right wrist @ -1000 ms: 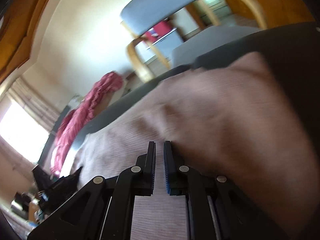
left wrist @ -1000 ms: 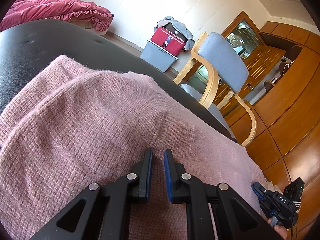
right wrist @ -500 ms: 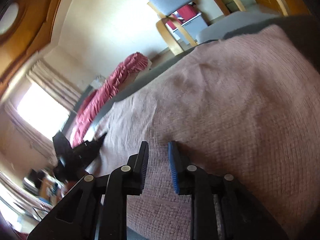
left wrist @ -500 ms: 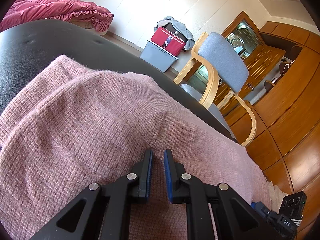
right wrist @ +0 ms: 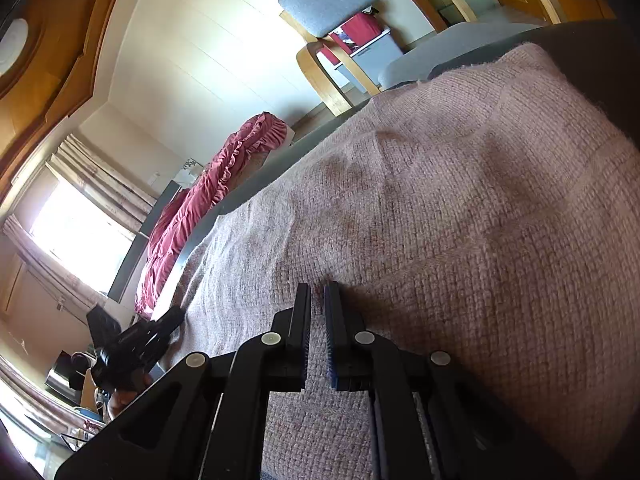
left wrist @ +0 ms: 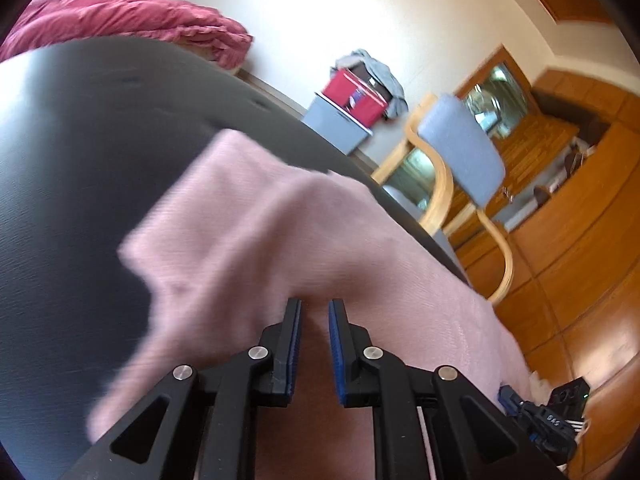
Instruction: Fold clothes
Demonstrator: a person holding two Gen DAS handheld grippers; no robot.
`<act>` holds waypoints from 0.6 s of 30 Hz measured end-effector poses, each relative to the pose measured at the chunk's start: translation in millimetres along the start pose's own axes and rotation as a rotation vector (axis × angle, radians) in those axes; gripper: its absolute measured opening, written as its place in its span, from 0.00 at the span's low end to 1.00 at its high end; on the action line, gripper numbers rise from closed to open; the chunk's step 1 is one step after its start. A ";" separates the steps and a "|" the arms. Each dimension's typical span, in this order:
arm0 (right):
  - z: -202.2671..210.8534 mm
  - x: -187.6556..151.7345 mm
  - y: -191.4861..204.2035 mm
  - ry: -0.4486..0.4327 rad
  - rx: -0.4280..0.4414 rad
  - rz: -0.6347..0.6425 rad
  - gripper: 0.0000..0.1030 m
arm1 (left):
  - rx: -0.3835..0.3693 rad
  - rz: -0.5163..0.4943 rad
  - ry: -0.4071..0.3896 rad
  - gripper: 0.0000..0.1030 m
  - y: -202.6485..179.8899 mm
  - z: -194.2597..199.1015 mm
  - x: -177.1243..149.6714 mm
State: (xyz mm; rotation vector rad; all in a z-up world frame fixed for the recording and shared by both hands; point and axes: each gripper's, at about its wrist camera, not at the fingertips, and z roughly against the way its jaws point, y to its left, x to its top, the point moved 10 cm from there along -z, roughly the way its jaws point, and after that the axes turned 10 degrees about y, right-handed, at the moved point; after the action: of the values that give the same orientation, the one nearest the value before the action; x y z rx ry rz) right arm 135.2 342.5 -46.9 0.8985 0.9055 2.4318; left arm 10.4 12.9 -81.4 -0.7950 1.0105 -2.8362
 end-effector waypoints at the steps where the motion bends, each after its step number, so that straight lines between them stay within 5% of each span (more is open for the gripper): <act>1: -0.4 0.6 0.5 0.000 0.000 0.000 0.06 | 0.001 0.027 -0.021 0.12 9.8 7.0 -0.5; 4: -1.2 1.1 1.8 0.000 -0.011 0.002 0.05 | -0.040 0.134 -0.081 0.12 35.7 22.5 -1.5; 8: 3.4 -9.9 20.6 -0.003 -0.089 0.063 0.11 | -0.045 0.135 -0.079 0.12 37.1 21.0 -2.3; 12: -23.6 -53.1 72.9 0.137 -0.001 0.199 0.11 | -0.004 0.106 -0.077 0.13 34.6 19.7 -2.5; 18: -30.7 -85.9 77.8 0.219 -0.023 0.274 0.09 | 0.018 0.101 -0.076 0.12 34.9 20.5 1.1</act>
State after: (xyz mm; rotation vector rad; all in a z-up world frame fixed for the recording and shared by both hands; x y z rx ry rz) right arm 165.4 226.5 -48.3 0.8039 0.8744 2.8142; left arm 14.3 -26.8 -88.3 -0.8192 0.9837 -2.7047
